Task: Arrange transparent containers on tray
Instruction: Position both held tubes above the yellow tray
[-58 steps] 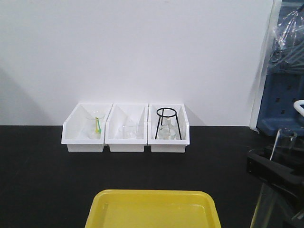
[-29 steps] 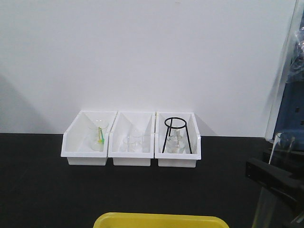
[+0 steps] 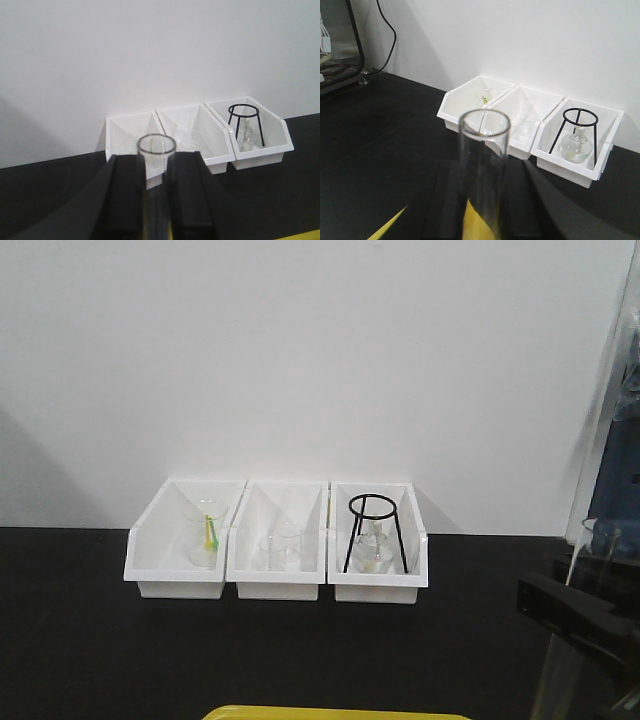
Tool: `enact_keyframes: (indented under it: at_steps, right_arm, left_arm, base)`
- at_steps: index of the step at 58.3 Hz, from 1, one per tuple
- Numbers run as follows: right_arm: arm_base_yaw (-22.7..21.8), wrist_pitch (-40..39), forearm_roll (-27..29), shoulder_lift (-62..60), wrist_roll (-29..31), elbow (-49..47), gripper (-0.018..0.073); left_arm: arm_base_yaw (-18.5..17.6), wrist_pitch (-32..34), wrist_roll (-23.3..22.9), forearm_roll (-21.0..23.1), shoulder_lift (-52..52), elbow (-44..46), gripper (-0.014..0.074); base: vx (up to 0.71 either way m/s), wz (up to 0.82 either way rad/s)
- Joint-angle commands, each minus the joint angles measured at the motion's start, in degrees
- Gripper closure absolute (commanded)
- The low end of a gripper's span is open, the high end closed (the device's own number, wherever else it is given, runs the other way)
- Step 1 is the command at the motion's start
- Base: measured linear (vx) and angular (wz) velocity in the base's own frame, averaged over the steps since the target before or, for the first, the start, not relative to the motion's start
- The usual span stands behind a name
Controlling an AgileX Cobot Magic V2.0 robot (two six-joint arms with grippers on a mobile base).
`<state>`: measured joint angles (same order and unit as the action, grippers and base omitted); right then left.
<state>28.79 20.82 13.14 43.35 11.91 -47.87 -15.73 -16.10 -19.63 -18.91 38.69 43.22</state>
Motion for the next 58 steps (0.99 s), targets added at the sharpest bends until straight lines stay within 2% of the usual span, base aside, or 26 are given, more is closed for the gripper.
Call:
enact_keyframes:
  at_steps: [1, 45, 58]
  right_arm:
    - [-0.33, -4.80, -0.05, -0.26, 0.47, -1.82, 0.0495]
    - [-0.33, -5.09, -0.05, -0.26, 0.41, -1.82, 0.0495]
    - [-0.33, -5.24, -0.12, 4.30, -6.90, -1.82, 0.0495]
  left_arm:
    - [-0.14, 4.61, -0.17, -0.04, -0.14, 2.21, 0.0468]
    - [-0.14, 5.37, -0.18, -0.04, -0.14, 2.21, 0.0468]
    - [-0.48, 5.97, -0.14, 0.87, 1.94, 2.21, 0.0464]
  base:
    - [0.00, 0.00]
    - [0.00, 0.00]
    - [0.00, 0.00]
